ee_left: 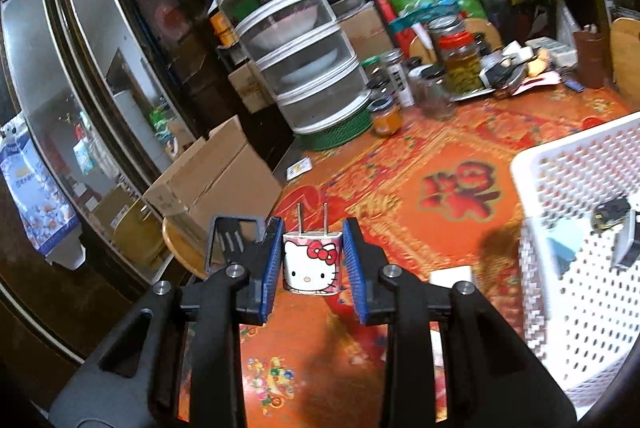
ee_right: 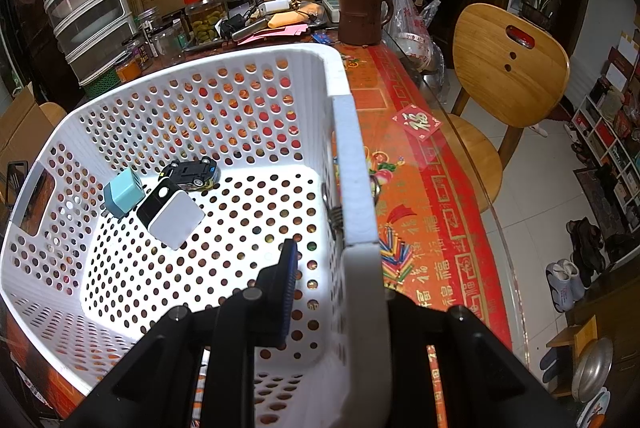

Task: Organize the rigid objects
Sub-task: 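Carry the Hello Kitty plug with the left tool into the basket and release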

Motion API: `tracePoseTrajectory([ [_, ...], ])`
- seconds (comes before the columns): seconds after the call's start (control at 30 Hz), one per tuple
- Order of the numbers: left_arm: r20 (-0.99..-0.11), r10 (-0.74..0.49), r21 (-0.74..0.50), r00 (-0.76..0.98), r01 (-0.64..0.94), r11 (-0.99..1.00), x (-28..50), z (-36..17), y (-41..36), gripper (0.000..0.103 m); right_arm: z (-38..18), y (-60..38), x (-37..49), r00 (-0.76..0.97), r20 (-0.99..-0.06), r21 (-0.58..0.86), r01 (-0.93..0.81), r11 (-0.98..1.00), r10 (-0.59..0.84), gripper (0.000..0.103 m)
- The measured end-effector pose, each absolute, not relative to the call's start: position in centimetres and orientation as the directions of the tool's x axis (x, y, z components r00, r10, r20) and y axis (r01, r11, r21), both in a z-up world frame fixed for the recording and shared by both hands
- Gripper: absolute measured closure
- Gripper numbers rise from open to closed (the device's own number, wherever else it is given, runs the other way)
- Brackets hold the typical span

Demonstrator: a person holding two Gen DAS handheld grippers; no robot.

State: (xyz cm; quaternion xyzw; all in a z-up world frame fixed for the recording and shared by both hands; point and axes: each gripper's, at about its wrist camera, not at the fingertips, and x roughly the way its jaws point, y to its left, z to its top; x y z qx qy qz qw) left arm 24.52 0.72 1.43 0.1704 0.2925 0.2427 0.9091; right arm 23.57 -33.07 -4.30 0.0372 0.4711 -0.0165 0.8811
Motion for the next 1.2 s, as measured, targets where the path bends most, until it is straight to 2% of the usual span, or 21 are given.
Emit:
tracePoseTrajectory([
  [0.57,-0.495,0.356,0.402,0.793,-0.154,0.902,22.4,3.0,-9.4,0.075,-4.3,-33.0,23.6,0.556,-0.831,0.05,0.065,0.997,0.006,0.083],
  [0.93,-0.543,0.299,0.417,0.784,-0.057,0.907,23.7,0.3,-14.6,0.075,-4.3,-33.0,23.6,0.555,-0.832,0.049,0.065,0.997,0.005,0.083],
  [1.2,-0.622,0.241,0.398,0.745,0.035,0.917,25.5,-2.7,-15.4,0.073,-4.3,-33.0,23.6,0.555,-0.832,0.049,0.065,0.997,0.005,0.083],
])
